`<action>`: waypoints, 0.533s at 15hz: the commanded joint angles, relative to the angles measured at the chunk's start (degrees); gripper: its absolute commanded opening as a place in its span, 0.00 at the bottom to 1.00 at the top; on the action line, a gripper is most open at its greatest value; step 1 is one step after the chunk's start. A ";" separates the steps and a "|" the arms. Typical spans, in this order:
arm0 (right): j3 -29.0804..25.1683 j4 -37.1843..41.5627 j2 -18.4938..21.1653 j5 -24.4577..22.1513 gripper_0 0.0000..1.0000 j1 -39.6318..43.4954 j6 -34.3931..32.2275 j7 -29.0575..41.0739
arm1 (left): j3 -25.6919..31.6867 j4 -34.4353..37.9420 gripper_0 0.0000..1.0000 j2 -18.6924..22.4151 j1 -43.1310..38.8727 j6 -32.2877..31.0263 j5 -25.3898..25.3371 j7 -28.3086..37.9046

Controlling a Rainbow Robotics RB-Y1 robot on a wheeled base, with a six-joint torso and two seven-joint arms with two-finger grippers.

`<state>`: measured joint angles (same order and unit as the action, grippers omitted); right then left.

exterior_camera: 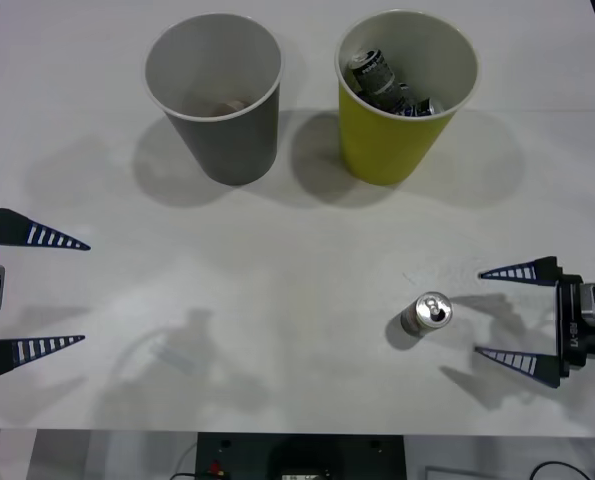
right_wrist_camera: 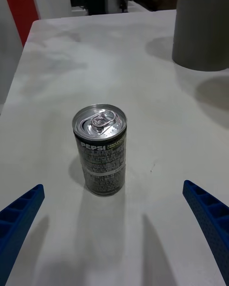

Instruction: Put the can into the green bin and the plastic bottle into the gray bin

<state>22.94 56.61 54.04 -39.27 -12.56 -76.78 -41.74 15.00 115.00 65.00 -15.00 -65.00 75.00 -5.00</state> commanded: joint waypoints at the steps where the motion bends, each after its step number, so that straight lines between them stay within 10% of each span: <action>1: 0.09 -4.14 -2.89 -0.02 1.00 -1.51 -1.79 -0.98 | 0.00 0.00 1.00 0.00 0.00 0.00 0.00 0.00; 8: 0.17 -8.80 -9.22 -0.02 1.00 -3.09 -1.88 -2.74 | 0.00 0.00 1.00 0.00 0.00 0.00 0.00 0.00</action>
<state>23.12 48.32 45.57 -39.27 -15.51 -78.66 -44.34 15.00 115.00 65.00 -15.00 -65.00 75.00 -5.00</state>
